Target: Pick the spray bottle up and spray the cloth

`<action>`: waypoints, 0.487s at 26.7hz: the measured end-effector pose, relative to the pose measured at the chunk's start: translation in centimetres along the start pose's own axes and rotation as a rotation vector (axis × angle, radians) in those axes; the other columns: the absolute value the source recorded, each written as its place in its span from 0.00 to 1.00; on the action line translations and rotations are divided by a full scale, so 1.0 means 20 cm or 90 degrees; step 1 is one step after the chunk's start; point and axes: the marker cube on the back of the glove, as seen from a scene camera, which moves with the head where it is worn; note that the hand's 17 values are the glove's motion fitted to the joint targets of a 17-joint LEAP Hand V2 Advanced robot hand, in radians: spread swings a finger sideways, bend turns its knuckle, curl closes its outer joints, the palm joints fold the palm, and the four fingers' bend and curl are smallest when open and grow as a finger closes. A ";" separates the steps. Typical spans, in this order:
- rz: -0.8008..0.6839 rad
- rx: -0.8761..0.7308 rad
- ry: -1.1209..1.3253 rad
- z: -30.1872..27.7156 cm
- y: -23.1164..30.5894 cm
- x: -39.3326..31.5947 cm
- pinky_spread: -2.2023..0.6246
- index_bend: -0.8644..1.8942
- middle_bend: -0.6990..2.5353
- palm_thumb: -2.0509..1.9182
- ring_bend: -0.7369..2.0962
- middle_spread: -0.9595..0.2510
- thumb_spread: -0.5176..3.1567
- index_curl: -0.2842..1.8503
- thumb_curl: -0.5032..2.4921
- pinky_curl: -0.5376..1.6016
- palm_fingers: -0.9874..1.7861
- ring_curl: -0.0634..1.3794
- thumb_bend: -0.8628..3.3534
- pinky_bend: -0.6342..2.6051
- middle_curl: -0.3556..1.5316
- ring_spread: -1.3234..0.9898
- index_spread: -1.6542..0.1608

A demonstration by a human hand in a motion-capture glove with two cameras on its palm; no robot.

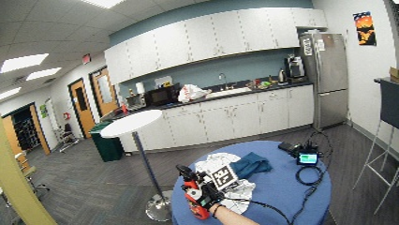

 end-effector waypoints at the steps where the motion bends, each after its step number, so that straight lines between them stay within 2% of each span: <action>1: -0.001 -0.007 0.001 0.02 0.00 0.01 0.82 0.34 0.36 0.76 0.46 0.70 0.38 0.21 0.38 0.40 0.74 0.32 0.20 0.32 0.44 0.52 0.80; 13: -0.008 -0.036 -0.069 0.12 0.02 -0.03 0.83 0.35 0.36 0.74 0.46 0.70 0.41 0.22 0.37 0.39 0.73 0.32 0.19 0.30 0.44 0.53 0.79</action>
